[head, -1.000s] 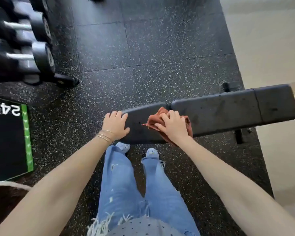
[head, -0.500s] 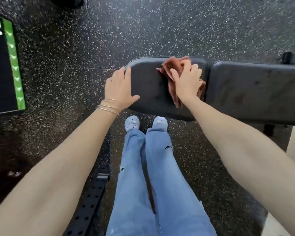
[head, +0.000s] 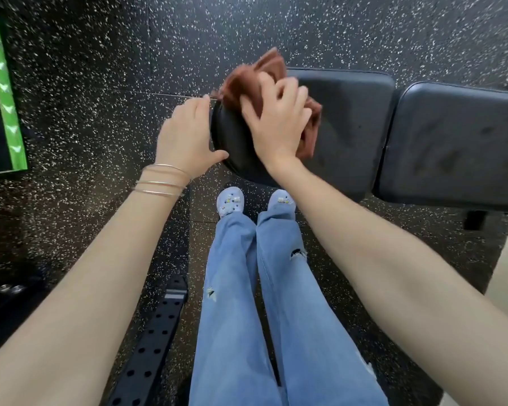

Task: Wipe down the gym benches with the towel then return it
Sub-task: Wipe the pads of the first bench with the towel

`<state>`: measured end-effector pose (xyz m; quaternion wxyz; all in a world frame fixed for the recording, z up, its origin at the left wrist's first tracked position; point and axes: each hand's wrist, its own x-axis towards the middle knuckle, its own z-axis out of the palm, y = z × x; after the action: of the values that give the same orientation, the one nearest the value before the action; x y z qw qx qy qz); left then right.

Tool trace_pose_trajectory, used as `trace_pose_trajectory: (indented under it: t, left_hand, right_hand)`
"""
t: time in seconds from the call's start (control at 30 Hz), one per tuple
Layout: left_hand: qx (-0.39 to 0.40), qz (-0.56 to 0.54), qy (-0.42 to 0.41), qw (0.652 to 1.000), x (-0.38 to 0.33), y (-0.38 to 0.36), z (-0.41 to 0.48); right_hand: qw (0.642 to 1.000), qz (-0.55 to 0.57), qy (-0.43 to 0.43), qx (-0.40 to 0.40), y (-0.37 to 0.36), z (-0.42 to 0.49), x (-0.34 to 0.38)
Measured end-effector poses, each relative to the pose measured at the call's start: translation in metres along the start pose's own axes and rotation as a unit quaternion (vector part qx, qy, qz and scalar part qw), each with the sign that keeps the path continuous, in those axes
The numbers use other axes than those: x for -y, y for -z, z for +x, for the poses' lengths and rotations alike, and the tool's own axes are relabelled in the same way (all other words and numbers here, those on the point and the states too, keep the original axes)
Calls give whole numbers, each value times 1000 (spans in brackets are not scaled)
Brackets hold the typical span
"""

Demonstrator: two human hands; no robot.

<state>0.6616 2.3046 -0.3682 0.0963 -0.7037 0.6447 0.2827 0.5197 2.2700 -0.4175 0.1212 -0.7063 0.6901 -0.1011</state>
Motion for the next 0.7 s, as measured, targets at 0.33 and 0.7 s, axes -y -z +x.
trace_pose_trajectory:
  t: [0.33, 0.7]
  left_hand:
    - [18, 6, -48, 999, 15, 11, -11]
    - [12, 0, -1, 1000, 52, 23, -33]
  right_hand:
    - [998, 8, -41, 54, 21, -4, -38]
    - [982, -36, 175, 67, 0, -35, 30]
